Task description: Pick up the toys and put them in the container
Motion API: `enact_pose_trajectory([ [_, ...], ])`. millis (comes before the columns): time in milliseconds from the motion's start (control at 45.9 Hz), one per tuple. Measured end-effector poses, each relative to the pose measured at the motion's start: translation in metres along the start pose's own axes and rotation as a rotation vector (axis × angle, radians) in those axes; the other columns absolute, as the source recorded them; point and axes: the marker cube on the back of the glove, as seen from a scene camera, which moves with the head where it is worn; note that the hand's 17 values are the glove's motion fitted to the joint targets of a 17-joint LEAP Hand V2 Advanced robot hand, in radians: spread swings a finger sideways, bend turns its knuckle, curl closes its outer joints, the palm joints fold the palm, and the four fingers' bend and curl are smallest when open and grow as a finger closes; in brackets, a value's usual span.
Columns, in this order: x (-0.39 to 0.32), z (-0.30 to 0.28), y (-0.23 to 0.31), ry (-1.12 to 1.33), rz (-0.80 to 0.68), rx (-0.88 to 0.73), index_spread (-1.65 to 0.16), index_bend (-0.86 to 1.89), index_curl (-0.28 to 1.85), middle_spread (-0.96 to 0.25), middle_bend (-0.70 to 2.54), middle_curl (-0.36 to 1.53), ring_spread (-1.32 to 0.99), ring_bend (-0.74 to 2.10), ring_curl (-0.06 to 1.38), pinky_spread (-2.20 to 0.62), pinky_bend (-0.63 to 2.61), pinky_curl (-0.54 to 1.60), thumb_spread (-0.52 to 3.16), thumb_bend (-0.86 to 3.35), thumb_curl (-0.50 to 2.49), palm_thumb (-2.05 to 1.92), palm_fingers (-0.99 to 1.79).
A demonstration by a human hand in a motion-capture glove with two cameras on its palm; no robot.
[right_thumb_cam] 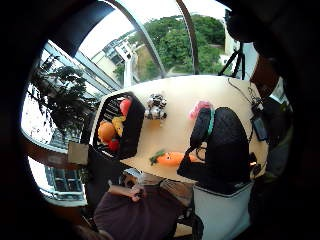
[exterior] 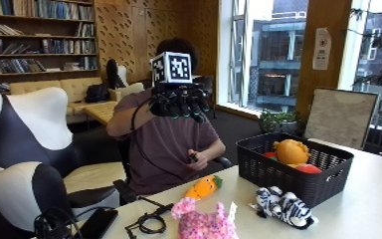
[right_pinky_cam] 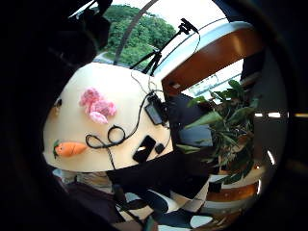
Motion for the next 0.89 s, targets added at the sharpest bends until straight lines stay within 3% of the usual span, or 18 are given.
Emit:
enact_pose_trajectory([
  [174, 0.005, 0.005, -0.017, -0.076, 0.055, -0.068, -0.17, 0.10, 0.05, -0.04, 0.22, 0.10, -0.12, 0.52, 0.15, -0.07, 0.64, 0.22, 0.89, 0.20, 0.09, 0.19, 0.37],
  [392, 0.009, 0.017, -0.032, -0.093, 0.090, -0.124, -0.21, 0.12, 0.08, -0.07, 0.21, 0.16, -0.15, 0.62, 0.20, -0.09, 0.76, 0.28, 1.29, 0.21, 0.16, 0.15, 0.23],
  [632, 0.013, 0.062, -0.062, -0.090, 0.139, -0.283, -0.19, 0.11, 0.12, -0.06, 0.18, 0.22, -0.10, 0.62, 0.22, -0.04, 0.88, 0.33, 1.39, 0.14, 0.21, 0.04, -0.02],
  [894, 0.016, 0.181, -0.075, -0.124, 0.185, -0.481, -0.16, 0.04, 0.11, 0.05, 0.18, 0.25, -0.01, 0.59, 0.21, 0.00, 0.95, 0.35, 1.31, 0.04, 0.25, 0.00, -0.22],
])
